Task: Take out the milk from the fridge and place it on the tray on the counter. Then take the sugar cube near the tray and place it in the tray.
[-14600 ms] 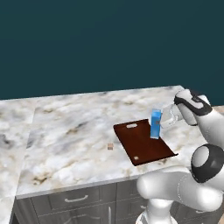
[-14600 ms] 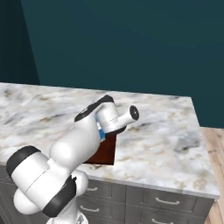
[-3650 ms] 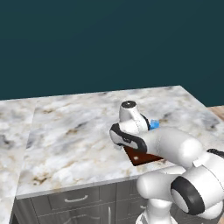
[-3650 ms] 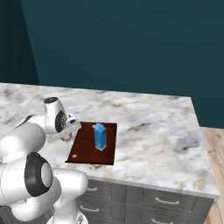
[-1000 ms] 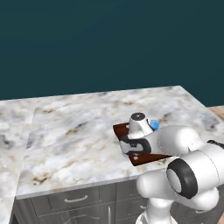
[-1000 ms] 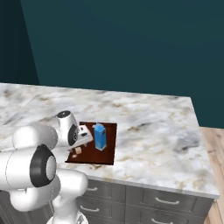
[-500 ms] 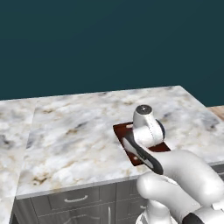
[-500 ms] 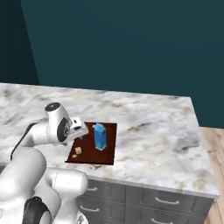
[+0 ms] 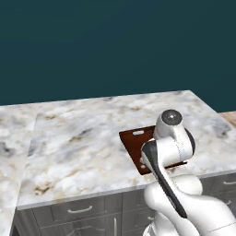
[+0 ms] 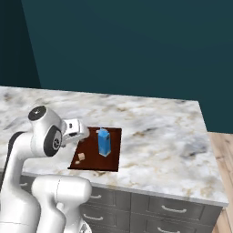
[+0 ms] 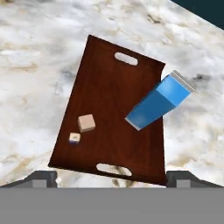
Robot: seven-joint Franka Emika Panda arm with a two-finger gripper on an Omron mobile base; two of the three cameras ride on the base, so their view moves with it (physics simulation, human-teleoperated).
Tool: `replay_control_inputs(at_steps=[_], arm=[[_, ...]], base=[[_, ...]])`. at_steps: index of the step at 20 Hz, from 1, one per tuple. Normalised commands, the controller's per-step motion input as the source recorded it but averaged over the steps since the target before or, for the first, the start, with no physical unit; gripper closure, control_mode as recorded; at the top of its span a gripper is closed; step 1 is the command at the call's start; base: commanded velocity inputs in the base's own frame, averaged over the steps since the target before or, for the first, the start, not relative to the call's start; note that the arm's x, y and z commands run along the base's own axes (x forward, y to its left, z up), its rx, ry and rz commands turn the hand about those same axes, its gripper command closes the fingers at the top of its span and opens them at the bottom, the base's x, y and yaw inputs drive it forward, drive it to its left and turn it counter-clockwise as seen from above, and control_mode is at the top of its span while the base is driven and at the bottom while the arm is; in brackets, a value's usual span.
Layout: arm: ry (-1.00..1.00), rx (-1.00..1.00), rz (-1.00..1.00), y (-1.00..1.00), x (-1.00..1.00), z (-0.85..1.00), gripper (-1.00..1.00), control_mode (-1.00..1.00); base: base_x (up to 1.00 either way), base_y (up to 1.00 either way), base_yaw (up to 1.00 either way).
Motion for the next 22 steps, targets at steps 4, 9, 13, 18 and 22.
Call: replay_control_inputs(at_steps=[4, 9, 13, 18, 22], arm=[[-0.09, 0.09, -0.15, -0.37, -0.54, 0.95, -1.0, -1.0], [-0.03, 0.14, -0.11, -0.13, -0.79, 0.99, -1.0, -1.0], [-0.16, 0.07, -0.11, 0.0, -1.0, 1.0, -1.0, -1.0], [-0.17, 0.05, -0.08, 0.0, -1.0, 0.99, -1.0, -1.0], [-0.06, 0.08, -0.02, 0.0, -0.74, 1.0, -1.0, -1.0]], base=[[0.0, 0.0, 0.0], [0.0, 0.0, 0.0], [0.0, 0.0, 0.0], [0.0, 0.0, 0.0], [0.0, 0.0, 0.0]])
